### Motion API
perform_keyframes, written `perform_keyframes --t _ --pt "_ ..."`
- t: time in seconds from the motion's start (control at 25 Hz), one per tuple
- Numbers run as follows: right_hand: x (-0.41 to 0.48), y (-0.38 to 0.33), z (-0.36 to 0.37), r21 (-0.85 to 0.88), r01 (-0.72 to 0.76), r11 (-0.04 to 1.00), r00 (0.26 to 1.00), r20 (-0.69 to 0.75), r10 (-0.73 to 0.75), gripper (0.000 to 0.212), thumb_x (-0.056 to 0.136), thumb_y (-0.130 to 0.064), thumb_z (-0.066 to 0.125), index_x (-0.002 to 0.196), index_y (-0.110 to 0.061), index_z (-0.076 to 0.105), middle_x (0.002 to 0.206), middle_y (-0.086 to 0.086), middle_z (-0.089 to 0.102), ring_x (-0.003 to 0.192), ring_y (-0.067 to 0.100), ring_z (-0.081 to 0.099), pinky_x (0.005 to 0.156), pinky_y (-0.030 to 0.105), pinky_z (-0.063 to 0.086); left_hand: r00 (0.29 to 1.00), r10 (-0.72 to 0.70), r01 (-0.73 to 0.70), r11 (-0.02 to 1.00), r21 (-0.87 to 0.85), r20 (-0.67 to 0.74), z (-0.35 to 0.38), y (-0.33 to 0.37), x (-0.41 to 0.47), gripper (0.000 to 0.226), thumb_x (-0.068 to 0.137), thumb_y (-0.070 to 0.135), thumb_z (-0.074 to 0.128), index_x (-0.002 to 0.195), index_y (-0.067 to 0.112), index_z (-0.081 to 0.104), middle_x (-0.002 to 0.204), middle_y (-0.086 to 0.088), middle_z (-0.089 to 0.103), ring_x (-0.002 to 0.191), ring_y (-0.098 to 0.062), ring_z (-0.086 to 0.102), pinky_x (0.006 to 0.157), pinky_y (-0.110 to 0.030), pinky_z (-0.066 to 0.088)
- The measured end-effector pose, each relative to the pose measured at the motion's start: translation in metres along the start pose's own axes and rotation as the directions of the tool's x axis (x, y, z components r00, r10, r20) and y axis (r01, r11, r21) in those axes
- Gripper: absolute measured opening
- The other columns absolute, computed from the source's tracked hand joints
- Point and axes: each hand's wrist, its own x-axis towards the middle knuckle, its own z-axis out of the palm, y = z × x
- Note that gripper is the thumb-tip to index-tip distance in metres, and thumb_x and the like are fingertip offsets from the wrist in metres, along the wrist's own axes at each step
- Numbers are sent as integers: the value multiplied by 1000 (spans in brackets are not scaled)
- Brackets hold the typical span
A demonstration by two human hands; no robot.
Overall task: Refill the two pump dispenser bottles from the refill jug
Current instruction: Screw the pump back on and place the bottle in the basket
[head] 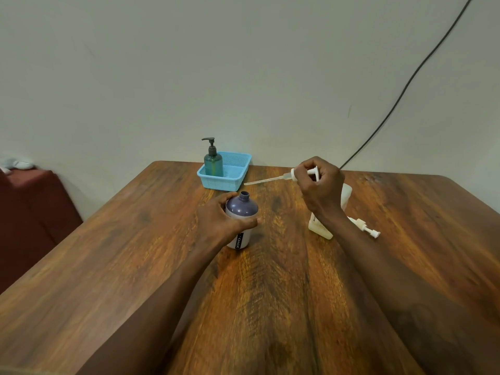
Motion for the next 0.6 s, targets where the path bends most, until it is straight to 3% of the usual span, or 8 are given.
perform_keyframes --t 0.12,0.36,0.52,0.6 --pt "7 -2 -6 40 17 999 1000 -15 -16 26 85 -32 62 77 -9 73 67 -10 64 65 1 61 55 6 43 1000 0 0 1000 5 -13 -1 0 -1 70 57 51 97 117 35 65 104 18 66 95 0 64 71 -8 44" --pt "6 1 -6 41 50 998 995 90 -53 34 82 -42 59 77 -11 74 68 -8 65 64 3 61 55 6 43 1000 -4 4 1000 29 7 1 3 2 72 58 49 97 119 30 66 106 14 67 93 -1 62 70 -11 43" --pt "12 -2 -10 13 73 997 983 169 -74 25 84 -39 65 80 -15 73 72 -8 68 65 3 63 56 7 44 1000 0 -1 999 48 10 2 1 2 74 58 50 96 122 28 67 109 13 67 95 -2 63 72 -11 43" --pt "17 -5 -13 24 40 999 967 253 -45 19 85 -35 73 88 -17 73 79 -6 71 68 7 66 57 15 51 1000 24 -24 999 47 10 2 0 1 72 58 49 96 120 28 67 108 13 67 97 -3 63 74 -11 44"
